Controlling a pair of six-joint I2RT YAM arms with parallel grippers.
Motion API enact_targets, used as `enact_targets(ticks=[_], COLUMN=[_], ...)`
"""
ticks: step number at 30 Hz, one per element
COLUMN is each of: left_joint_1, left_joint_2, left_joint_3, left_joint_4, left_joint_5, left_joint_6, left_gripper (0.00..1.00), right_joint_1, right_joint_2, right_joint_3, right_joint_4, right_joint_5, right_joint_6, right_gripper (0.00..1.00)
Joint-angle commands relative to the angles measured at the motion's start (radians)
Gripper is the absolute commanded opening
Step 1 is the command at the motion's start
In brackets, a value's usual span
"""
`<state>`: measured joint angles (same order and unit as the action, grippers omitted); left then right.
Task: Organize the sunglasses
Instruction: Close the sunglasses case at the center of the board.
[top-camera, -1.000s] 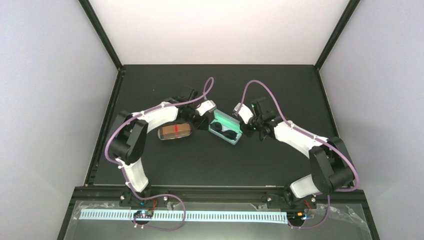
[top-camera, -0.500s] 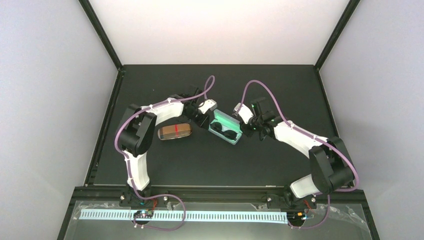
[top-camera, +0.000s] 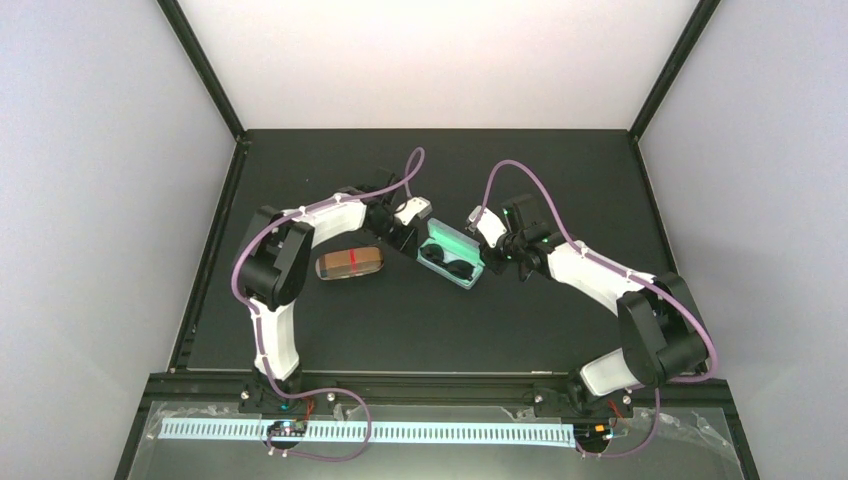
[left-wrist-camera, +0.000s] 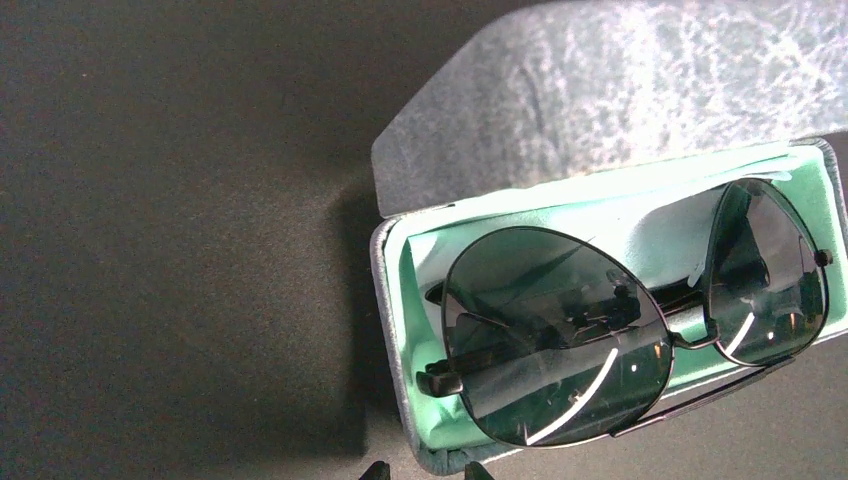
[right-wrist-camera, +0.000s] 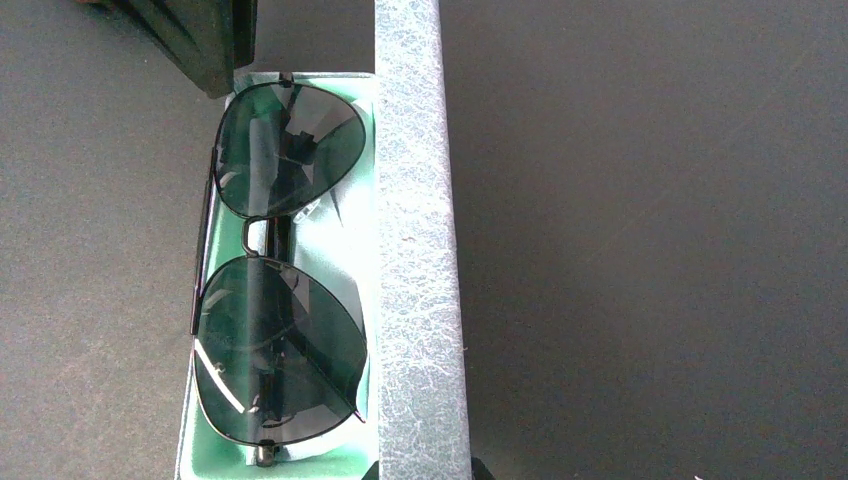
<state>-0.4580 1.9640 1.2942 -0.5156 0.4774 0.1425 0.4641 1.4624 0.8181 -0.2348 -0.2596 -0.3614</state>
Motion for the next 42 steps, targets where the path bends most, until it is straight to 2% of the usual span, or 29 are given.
enact_targets(ticks=[1, 14, 25, 30, 42], left_joint_1=[0.021, 0.025, 0.020, 0.020, 0.009], left_joint_2=[0.011, 0.057, 0.060, 0.045, 0.034], left_joint_3=[0.039, 0.064, 0.032, -0.010, -0.082], left_joint_4=[-0.004, 0.007, 0.020, 0.059, 0.136], left_joint_5=[0.040, 0.076, 0.061, 0.056, 0.085], left_joint_6=[-0.024, -0.047, -0.080, -0.122, -0.193], left_gripper=[0.19, 0.18, 0.08, 0.02, 0.02], right_joint_1=[-0.004, -0.004, 0.003, 0.050, 0.185], right_joint_2=[0.007, 0.006, 0.012, -0.005, -0.026], right_joint_3=[0.013, 0.006, -0.002, -0.025, -0.112], right_joint_4=[0.037, 0.039, 0.044, 0.056, 0.116], right_joint_5=[-0.010, -0.010, -0.005, 0.039, 0.172], right_joint_6=[-0.005, -0.007, -0.037, -0.088, -0.182], right_gripper=[0.07, 0.06, 0.06, 0.06, 0.06])
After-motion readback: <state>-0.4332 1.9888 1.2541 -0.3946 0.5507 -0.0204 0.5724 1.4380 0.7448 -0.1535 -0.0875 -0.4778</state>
